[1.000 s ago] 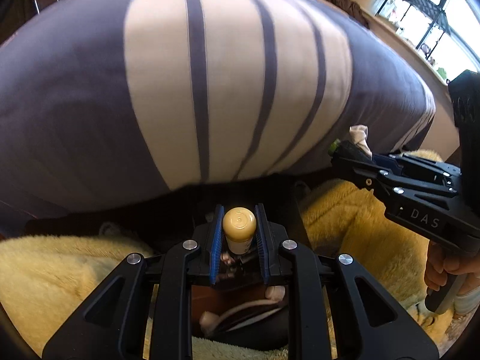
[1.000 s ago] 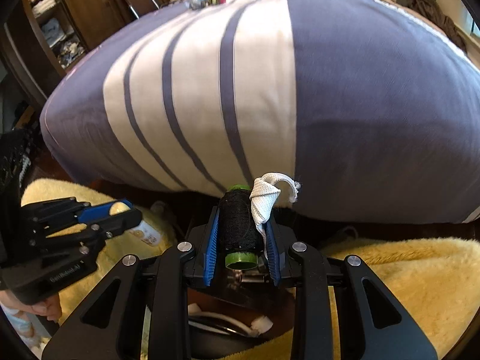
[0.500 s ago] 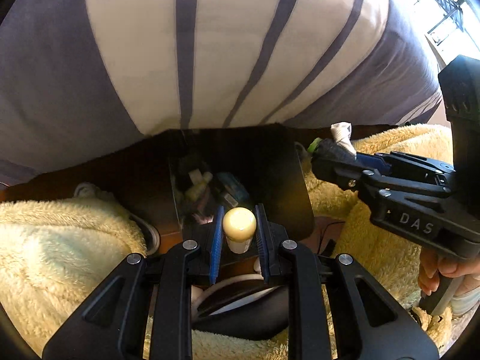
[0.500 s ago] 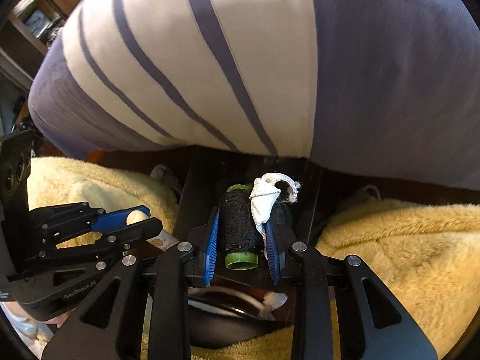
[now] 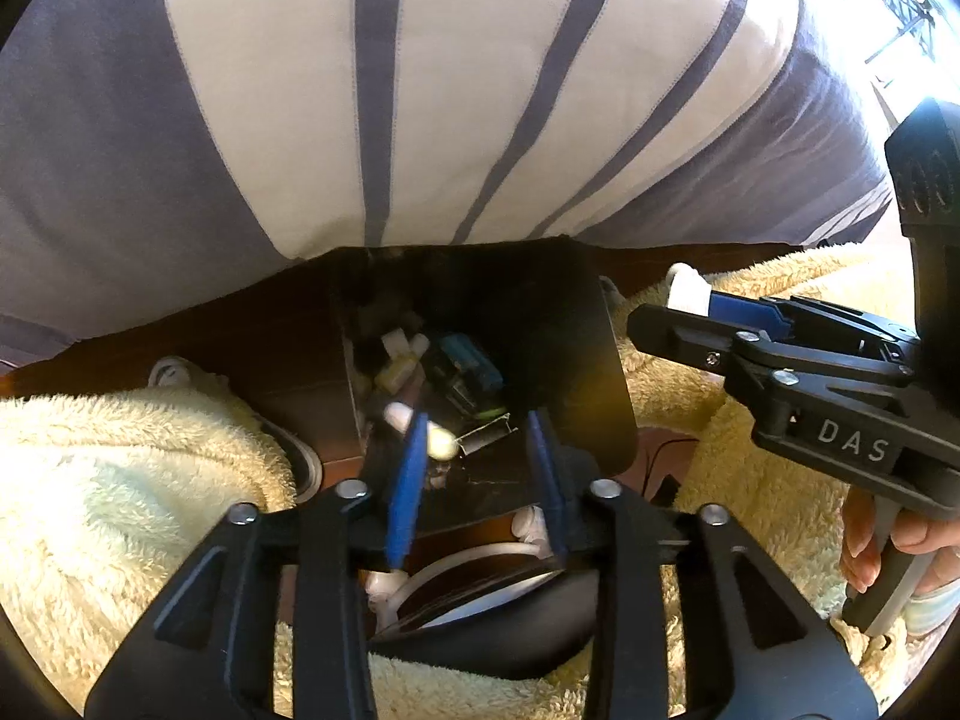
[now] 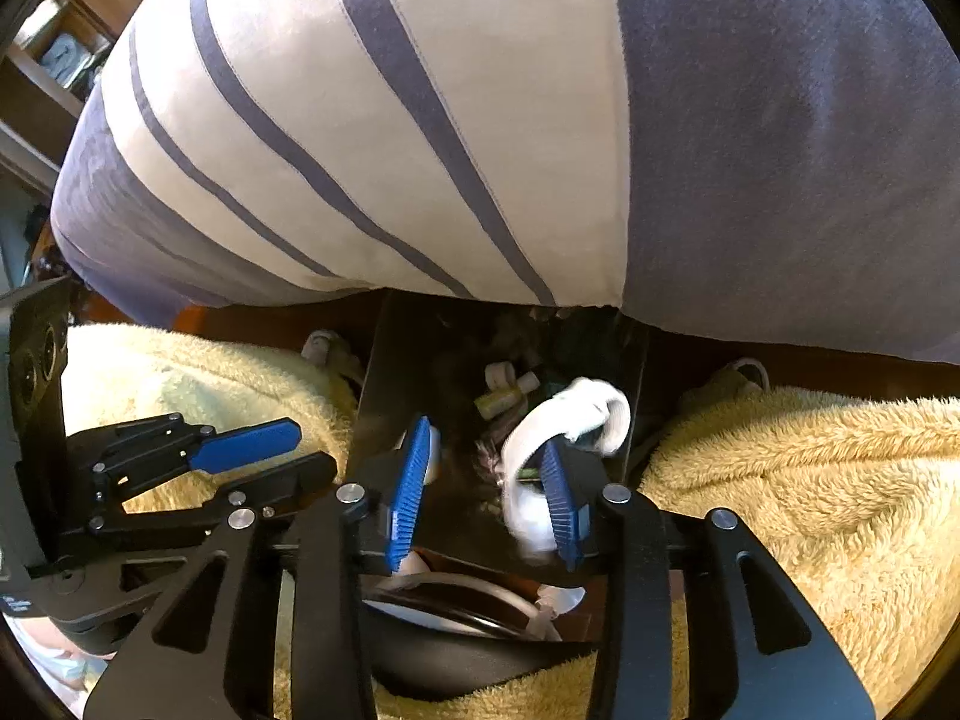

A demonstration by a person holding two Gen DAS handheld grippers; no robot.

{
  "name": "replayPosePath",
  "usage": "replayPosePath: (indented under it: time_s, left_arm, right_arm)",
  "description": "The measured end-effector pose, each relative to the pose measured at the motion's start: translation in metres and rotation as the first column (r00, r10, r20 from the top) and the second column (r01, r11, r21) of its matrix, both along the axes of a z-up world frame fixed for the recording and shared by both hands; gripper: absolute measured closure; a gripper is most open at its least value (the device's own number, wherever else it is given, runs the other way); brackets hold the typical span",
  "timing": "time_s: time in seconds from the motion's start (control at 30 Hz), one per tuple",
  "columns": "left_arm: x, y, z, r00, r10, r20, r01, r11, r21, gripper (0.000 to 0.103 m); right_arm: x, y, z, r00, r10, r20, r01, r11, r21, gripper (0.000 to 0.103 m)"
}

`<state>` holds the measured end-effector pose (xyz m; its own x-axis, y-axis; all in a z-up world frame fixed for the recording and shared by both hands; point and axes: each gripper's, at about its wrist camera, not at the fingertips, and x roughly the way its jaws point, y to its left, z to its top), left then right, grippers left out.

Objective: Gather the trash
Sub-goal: 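Open both tools to drop the tube and spool into the bin, then move both open tools back toward the two toys on the bed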

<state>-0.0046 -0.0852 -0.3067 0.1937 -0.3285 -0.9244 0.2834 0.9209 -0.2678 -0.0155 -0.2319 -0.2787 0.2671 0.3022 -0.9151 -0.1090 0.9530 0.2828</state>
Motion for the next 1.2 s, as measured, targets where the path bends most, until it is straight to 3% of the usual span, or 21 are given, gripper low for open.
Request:
replayPosePath:
  time_s: [0.37,0.6,0.8,1.03,1.2]
  left_arm:
    - [-0.002,0.006,0.019,0.998,0.018,0.067,-0.021,0.999,0.035,0.038]
    - [0.001,0.013,0.051,0.987,0.042,0.153,-0.046,0.999,0.024,0.024]
    - [0.006,0.025,0.096,0.960,0.072,0.270,-0.072,0.997,-0.009,0.016]
    - [0.018,0.043,0.142,0.909,0.117,0.401,-0.118,0.993,-0.023,0.016]
    - [0.034,0.052,0.169,0.874,0.145,0.464,-0.145,0.989,-0.037,0.016]
  right_arm:
    - [0.001,-0.007,0.022,0.998,-0.037,0.052,0.036,0.999,0.023,0.041]
    - [0.002,-0.015,0.063,0.978,-0.078,0.193,0.083,0.996,-0.018,0.022]
    - [0.003,-0.017,0.113,0.928,-0.080,0.365,0.112,0.991,-0.067,0.012]
    - [0.015,-0.019,0.157,0.855,-0.096,0.509,0.131,0.991,-0.032,0.011]
    - [0.034,-0.016,0.176,0.815,-0.055,0.577,0.125,0.989,-0.083,0.011]
